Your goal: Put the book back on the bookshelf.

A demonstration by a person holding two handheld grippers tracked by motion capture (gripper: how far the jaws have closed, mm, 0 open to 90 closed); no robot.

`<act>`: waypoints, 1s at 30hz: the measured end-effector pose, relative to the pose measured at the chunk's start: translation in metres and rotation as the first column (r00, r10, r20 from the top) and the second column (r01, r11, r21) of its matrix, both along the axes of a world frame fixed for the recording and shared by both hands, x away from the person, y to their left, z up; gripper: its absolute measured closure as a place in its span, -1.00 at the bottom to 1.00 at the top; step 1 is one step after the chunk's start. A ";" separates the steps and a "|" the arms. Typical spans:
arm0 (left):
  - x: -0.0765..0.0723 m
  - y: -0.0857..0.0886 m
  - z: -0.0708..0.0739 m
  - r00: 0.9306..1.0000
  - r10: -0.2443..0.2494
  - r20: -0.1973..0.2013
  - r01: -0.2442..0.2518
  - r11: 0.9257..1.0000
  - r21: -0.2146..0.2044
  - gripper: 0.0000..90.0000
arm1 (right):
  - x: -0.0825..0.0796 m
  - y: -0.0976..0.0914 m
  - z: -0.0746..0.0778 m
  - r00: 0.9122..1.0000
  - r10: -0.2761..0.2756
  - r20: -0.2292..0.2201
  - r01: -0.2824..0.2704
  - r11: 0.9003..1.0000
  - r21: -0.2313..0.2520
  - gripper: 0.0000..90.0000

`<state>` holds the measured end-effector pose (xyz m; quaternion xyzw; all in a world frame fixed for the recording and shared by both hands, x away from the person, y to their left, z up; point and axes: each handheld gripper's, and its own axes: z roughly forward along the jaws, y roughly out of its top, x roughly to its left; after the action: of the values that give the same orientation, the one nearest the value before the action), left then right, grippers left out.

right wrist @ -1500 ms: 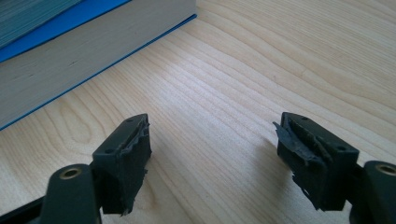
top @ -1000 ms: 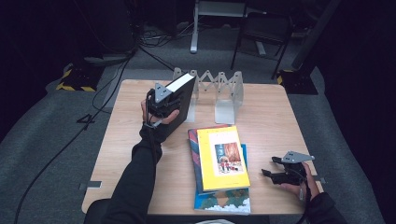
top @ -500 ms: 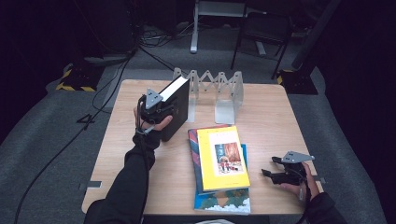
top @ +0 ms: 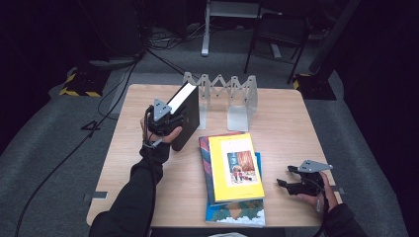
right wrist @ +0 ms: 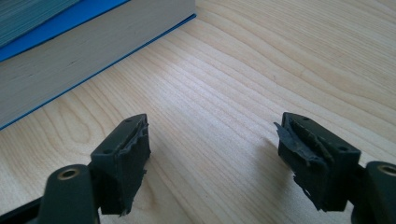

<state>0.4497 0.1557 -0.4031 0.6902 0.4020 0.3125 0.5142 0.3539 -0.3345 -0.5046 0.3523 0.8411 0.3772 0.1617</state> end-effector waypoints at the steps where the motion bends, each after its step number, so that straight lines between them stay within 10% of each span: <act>1: -0.001 -0.003 0.000 1.000 0.018 0.001 -0.018 1.000 -0.004 0.07 | 0.000 0.000 0.000 1.000 0.000 0.000 0.000 1.000 0.000 -0.44; 19: 0.012 -0.034 -0.004 0.981 0.187 0.046 -0.185 0.982 -0.043 0.09 | 0.000 0.000 0.000 1.000 0.000 0.000 0.000 1.000 0.000 -0.44; 30: 0.005 -0.031 -0.009 0.986 0.163 0.039 -0.162 0.987 -0.013 0.05 | 0.000 0.000 0.000 1.000 0.000 -0.001 0.000 1.000 -0.002 -0.44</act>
<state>0.4551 0.1244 -0.4118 0.6462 0.4481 0.3651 0.4983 0.3539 -0.3346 -0.5045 0.3521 0.8416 0.3761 0.1618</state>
